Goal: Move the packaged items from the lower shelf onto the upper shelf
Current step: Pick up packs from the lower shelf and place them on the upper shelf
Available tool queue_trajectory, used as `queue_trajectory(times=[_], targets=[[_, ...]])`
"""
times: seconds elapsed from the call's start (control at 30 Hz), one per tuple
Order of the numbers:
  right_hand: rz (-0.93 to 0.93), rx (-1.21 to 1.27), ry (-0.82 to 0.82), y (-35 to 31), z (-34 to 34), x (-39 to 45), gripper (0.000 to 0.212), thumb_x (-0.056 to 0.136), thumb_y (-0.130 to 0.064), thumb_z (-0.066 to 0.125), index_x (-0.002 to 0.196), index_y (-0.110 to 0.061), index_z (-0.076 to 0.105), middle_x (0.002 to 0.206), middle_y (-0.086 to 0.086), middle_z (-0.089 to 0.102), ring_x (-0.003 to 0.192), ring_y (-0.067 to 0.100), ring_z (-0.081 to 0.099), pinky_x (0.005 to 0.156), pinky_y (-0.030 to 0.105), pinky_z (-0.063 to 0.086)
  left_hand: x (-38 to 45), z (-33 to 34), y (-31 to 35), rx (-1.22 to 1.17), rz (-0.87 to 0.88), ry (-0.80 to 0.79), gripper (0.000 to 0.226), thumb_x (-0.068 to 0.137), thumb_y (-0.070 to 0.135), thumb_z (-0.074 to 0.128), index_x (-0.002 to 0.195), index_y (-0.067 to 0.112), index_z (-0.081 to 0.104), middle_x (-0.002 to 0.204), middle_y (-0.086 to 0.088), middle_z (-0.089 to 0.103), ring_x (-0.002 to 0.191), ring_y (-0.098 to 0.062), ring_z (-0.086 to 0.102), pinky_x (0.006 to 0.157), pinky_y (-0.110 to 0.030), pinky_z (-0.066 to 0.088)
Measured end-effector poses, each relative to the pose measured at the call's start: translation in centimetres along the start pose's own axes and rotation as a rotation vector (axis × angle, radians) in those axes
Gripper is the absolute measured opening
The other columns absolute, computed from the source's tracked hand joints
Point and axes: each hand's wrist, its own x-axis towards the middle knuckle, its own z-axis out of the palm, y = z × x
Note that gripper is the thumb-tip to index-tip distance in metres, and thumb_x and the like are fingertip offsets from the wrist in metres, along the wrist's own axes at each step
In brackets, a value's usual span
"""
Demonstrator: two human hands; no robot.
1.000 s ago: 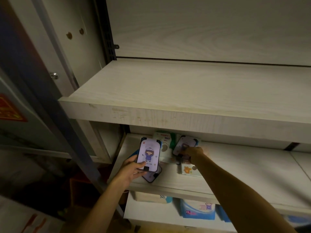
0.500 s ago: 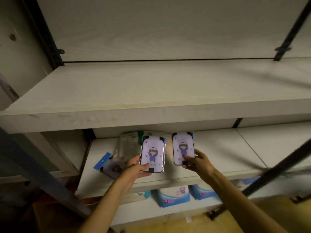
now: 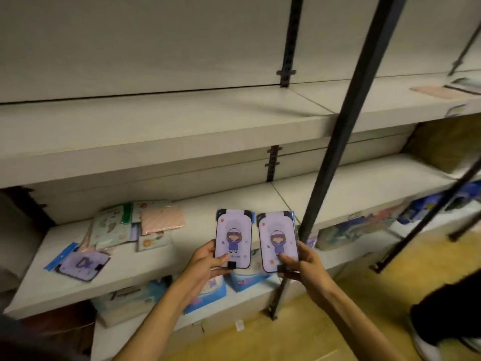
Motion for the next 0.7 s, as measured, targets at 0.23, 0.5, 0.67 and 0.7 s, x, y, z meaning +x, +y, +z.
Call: queue_trajectory(times=[0.23, 0.5, 0.67, 0.7], targets=[[-0.063, 0.018, 0.062, -2.2, -12.8, -4.8, 0.033, 0.091, -0.007, 0.064, 0.123, -0.01, 0.059, 0.102, 0.014, 0.075, 0.082, 0.027, 0.073, 0.066, 0.034, 0.057, -0.8, 14.8, 0.1, 0.044, 0.078, -0.065, 0.037, 0.09, -0.002, 0.065, 0.124, 0.013, 0.062, 0.11, -0.009, 0.076, 0.1, -0.028, 0.074, 0.089, -0.045, 0.059], [-0.16, 0.046, 0.15, -7.8, -23.7, -5.9, 0.03, 0.092, -0.006, 0.064, 0.12, -0.014, 0.059, 0.097, 0.009, 0.077, 0.079, 0.024, 0.073, 0.063, 0.031, 0.059, 0.6, 28.5, 5.5, 0.074, 0.214, -0.12, 0.033, 0.092, 0.001, 0.064, 0.122, 0.013, 0.063, 0.107, -0.009, 0.077, 0.097, -0.029, 0.074, 0.079, -0.039, 0.062], [-0.26, 0.024, 0.188, -14.1, -29.6, -3.5, 0.035, 0.089, -0.007, 0.066, 0.123, -0.011, 0.059, 0.104, 0.011, 0.076, 0.09, 0.031, 0.073, 0.071, 0.038, 0.062, 3.3, 35.8, 10.8, 0.101, 0.332, -0.099, 0.023, 0.093, 0.004, 0.064, 0.114, 0.013, 0.066, 0.099, -0.006, 0.079, 0.089, -0.022, 0.076, 0.077, -0.035, 0.062], [-0.283, 0.01, 0.188, -15.5, -30.6, -2.9, 0.035, 0.089, -0.007, 0.067, 0.123, -0.011, 0.059, 0.105, 0.011, 0.075, 0.09, 0.031, 0.073, 0.072, 0.038, 0.062, 4.1, 37.0, 11.9, 0.106, 0.355, -0.092, 0.022, 0.092, 0.004, 0.064, 0.111, 0.015, 0.067, 0.098, -0.005, 0.079, 0.087, -0.02, 0.076, 0.074, -0.032, 0.062]])
